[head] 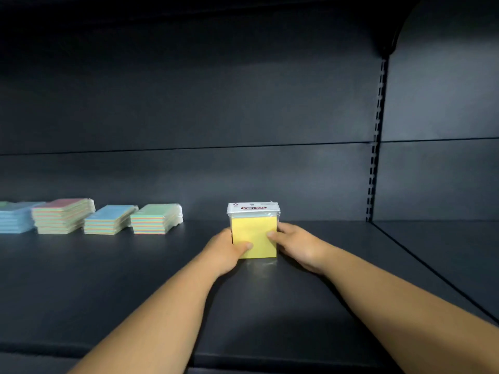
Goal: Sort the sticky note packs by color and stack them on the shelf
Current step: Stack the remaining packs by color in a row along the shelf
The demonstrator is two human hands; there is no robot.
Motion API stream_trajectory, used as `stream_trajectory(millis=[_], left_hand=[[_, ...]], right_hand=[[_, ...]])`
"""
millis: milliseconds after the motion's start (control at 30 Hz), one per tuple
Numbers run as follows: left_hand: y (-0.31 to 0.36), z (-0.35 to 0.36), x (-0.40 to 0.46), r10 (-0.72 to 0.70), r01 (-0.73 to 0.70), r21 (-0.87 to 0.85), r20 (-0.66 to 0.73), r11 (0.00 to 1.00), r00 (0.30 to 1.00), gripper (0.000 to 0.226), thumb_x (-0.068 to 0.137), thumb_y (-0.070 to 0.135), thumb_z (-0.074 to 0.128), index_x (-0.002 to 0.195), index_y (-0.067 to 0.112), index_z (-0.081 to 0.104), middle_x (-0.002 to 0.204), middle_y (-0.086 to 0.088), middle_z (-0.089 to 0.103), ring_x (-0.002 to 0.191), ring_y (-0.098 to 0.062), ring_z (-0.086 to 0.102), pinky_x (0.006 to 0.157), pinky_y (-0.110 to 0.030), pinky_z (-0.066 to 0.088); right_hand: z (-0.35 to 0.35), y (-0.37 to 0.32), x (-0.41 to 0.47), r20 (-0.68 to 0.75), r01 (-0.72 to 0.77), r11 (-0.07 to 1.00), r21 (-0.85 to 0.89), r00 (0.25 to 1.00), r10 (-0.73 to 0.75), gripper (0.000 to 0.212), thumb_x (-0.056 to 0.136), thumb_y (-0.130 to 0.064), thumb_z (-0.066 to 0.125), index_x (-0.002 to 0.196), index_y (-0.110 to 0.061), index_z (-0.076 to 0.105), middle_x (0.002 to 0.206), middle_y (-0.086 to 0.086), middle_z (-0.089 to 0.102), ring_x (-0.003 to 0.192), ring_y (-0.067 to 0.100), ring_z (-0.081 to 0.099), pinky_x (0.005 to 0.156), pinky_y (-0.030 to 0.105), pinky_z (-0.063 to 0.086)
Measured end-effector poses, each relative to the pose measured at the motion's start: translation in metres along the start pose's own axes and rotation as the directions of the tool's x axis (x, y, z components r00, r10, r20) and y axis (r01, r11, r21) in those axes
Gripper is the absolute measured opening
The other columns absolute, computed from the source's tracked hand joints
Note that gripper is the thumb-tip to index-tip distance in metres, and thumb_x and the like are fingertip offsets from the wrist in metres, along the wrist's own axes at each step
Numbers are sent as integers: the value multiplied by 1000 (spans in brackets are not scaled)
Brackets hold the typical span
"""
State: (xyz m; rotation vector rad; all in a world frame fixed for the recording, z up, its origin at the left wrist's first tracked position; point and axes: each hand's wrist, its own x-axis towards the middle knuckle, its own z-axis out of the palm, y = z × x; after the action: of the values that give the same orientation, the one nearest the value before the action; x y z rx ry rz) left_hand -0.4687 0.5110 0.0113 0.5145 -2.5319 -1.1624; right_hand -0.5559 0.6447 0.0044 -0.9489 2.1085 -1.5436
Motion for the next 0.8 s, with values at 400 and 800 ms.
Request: stream_trajectory(millis=[400,800], left_hand=[[6,-46,23,-71,60,-167,-58,984,996,19,87,16,61,102,9,53,102,-4,57,94,-19,54,81,-27,42],[-19,-116,82,-370,387,2,298,922,880,16,91,21,53,81,8,51,75,-6,55,65,-19,54,59,-21,40]], right_hand=[[19,-49,24,-98,-98,994,43,990,102,20,99,-15,43,96,-3,59,90,13,60,70,15,54,65,20,51],[55,-87,99,4,-558,830,24,830,558,24,96,-20,48,94,4,52,64,12,60,33,21,60,32,24,48]])
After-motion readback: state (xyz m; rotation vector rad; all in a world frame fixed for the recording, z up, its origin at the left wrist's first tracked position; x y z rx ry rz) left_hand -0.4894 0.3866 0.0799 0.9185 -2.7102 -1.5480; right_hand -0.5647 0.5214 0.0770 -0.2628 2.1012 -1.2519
